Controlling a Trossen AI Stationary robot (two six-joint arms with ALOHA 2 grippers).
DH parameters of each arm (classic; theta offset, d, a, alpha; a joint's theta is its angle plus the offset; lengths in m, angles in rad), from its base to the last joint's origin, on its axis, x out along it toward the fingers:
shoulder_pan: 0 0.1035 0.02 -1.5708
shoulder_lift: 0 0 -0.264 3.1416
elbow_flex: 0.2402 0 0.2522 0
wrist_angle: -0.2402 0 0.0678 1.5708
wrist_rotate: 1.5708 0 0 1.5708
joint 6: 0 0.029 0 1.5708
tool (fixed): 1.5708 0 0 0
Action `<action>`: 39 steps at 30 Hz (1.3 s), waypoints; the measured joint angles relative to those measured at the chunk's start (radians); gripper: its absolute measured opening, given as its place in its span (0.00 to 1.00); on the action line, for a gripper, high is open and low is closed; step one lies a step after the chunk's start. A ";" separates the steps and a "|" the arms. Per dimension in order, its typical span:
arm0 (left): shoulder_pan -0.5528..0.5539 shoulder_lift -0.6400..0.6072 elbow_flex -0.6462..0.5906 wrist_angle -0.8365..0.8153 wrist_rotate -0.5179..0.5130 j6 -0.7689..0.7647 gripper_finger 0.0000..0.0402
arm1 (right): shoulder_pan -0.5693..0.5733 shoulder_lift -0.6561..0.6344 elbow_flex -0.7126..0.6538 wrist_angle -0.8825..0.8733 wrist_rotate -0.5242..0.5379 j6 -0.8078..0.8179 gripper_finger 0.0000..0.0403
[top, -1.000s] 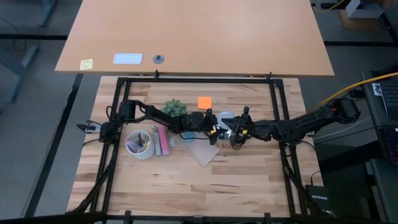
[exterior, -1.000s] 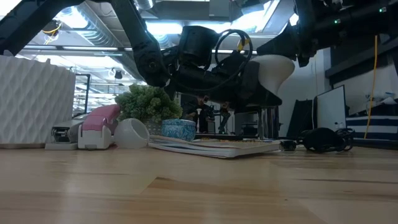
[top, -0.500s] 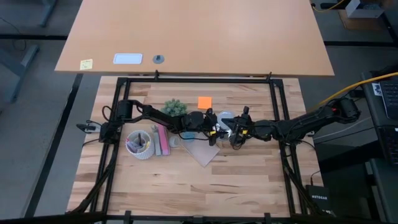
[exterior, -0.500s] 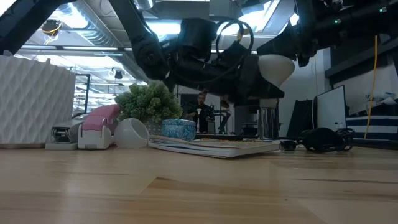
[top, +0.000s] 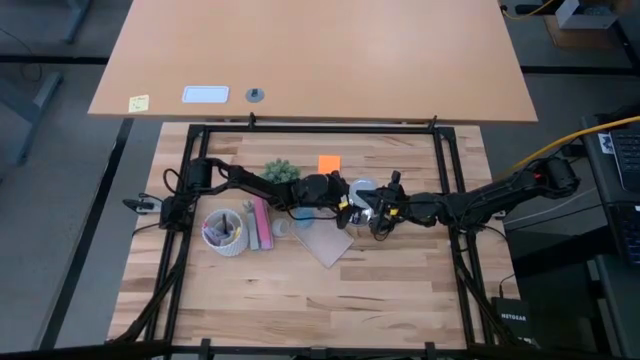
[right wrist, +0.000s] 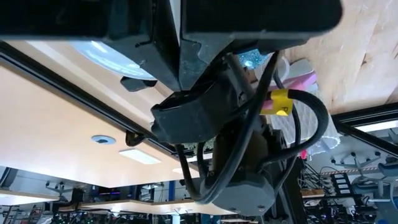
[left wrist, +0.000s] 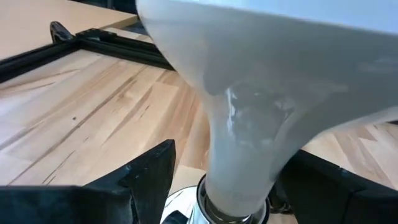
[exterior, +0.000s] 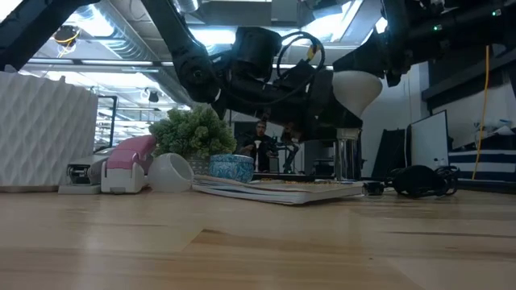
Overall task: Screw lightbulb
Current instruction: Insert the lightbulb into the silver lamp socket
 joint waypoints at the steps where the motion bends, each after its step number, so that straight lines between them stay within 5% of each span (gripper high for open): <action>1: -0.001 0.000 0.000 0.000 0.000 0.000 0.65 | 0.000 0.000 0.000 0.000 -0.001 0.000 0.01; 18: 0.011 -0.006 0.005 -0.094 0.070 0.000 0.65 | 0.000 0.000 0.000 0.000 -0.001 0.000 0.01; 39: 0.013 -0.254 0.001 -0.582 0.077 0.130 0.65 | 0.000 0.001 -0.002 0.011 -0.004 -0.003 0.01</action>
